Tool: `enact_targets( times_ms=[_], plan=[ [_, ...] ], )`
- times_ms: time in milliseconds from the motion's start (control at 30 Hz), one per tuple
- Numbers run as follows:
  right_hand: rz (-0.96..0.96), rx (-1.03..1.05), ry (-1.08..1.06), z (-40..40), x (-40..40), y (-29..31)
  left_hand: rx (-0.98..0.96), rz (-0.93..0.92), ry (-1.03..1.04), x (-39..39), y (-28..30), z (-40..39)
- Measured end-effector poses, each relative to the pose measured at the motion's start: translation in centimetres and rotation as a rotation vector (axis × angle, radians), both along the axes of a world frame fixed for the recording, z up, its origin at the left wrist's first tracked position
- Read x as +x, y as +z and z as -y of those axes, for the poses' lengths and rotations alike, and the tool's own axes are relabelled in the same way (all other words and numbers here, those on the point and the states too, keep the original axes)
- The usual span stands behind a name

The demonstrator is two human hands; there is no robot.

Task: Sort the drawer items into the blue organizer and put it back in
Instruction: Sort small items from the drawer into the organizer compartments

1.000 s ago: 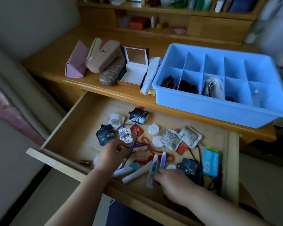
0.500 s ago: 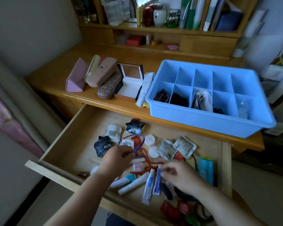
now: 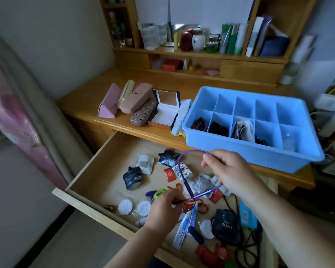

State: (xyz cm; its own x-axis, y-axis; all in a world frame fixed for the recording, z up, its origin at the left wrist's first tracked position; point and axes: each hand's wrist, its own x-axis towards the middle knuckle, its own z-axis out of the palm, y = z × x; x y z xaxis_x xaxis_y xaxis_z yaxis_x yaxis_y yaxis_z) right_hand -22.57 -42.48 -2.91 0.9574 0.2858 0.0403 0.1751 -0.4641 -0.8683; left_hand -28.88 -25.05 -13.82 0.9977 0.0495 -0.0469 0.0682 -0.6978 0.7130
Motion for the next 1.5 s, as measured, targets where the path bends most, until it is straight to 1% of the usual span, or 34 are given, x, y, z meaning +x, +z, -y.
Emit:
enact_targets(
  times_ms=[67, 167, 233, 333, 400, 500, 600, 700, 767, 800, 833, 867, 933, 1000, 1033, 1067, 1100, 1133, 1167, 1200, 1233, 1267, 1300, 1333, 1367, 1400, 1433, 1500],
  plan=[
    [0.080, 0.036, 0.027, 0.3, -0.4, 2.1, -0.047, 0.021, 0.037, 0.2, 0.0, 0.2],
    [0.069, 0.239, 0.092, 0.3, -0.7, 5.2, -0.202, 0.048, 0.102, 0.9, 0.6, 0.5],
    [0.095, 0.321, 0.153, 0.2, -0.9, 7.1, -0.249, 0.044, 0.075, 1.7, 1.3, 0.7],
    [0.108, 0.512, 0.245, 0.0, -1.3, 9.4, -0.139, 0.016, -0.058, 2.9, 1.9, 1.4],
    [0.097, 0.644, 0.259, 0.0, -1.4, 10.7, -0.107, 0.019, -0.113, 3.4, 2.0, 2.0],
    [0.137, 0.768, 0.233, 0.7, -1.4, 12.3, -0.108, -0.062, -0.087, 3.7, 1.8, 2.1],
    [0.210, 0.831, 0.179, 2.5, -1.1, 13.4, -0.199, -0.120, -0.029, 3.4, 2.0, 1.2],
    [0.252, 0.870, 0.100, 4.9, -0.6, 13.3, -0.267, -0.164, -0.020, 2.9, 2.2, -0.1],
    [0.220, 0.898, 0.032, 6.8, -0.4, 12.1, -0.301, -0.208, -0.017, 2.6, 2.6, -1.2],
    [0.166, 0.909, -0.007, 7.7, -0.4, 11.1, -0.338, -0.251, 0.011, 2.5, 3.1, -1.9],
    [0.099, 0.894, -0.056, 8.4, -0.4, 9.7, -0.387, -0.301, 0.050, 2.6, 3.8, -2.8],
    [0.050, 0.813, -0.121, 8.9, -0.5, 8.1, -0.447, -0.349, 0.077, 2.7, 4.7, -3.6],
    [-0.004, 0.480, -0.214, 9.1, -1.2, 3.8, -0.539, -0.388, 0.065, 3.2, 6.9, -5.0],
    [-0.136, 0.185, -0.199, 8.2, -2.2, -0.3, -0.540, -0.381, 0.003, 3.9, 9.3, -5.6],
    [-0.213, 0.051, -0.185, 7.6, -2.7, -1.9, -0.494, -0.392, -0.041, 4.2, 10.5, -5.5],
    [-0.270, -0.078, -0.175, 7.2, -3.1, -3.4, -0.406, -0.412, -0.094, 4.5, 11.6, -5.1],
    [-0.297, -0.221, -0.152, 6.8, -3.3, -4.6, -0.275, -0.426, -0.156, 4.6, 12.7, -4.5],
    [-0.288, -0.390, -0.117, 6.6, -3.5, -5.5, -0.117, -0.418, -0.222, 4.6, 13.6, -3.8],
    [-0.236, -0.587, -0.084, 6.2, -3.8, -5.7, 0.029, -0.383, -0.289, 4.6, 14.5, -3.1],
    [-0.155, -0.713, -0.062, 5.8, -4.2, -5.7, 0.134, -0.331, -0.354, 4.4, 15.3, -2.4],
    [-0.080, -0.718, -0.053, 5.2, -4.4, -5.6, 0.192, -0.277, -0.417, 4.3, 15.9, -1.6],
    [-0.042, -0.611, -0.016, 4.6, -4.4, -5.4, 0.209, -0.232, -0.478, 4.0, 16.4, -0.9],
    [-0.061, -0.410, 0.052, 3.8, -4.3, -4.8, 0.187, -0.197, -0.531, 3.6, 16.9, -0.1],
    [-0.112, -0.215, 0.108, 2.6, -4.2, -4.0, 0.115, -0.179, -0.559, 3.3, 17.2, 0.6],
    [-0.159, -0.063, 0.163, 1.6, -4.2, -3.5, -0.002, -0.176, -0.561, 2.9, 17.6, 1.2],
    [-0.195, 0.027, 0.200, 0.7, -4.1, -3.3, -0.135, -0.168, -0.537, 2.6, 18.1, 1.6],
    [-0.192, 0.052, 0.205, 0.1, -4.1, -3.4, -0.256, -0.140, -0.487, 2.5, 18.5, 1.7],
    [-0.180, 0.017, 0.155, 0.0, -4.2, -3.6, -0.430, -0.037, -0.344, 2.5, 19.2, 1.0]
  ],
)
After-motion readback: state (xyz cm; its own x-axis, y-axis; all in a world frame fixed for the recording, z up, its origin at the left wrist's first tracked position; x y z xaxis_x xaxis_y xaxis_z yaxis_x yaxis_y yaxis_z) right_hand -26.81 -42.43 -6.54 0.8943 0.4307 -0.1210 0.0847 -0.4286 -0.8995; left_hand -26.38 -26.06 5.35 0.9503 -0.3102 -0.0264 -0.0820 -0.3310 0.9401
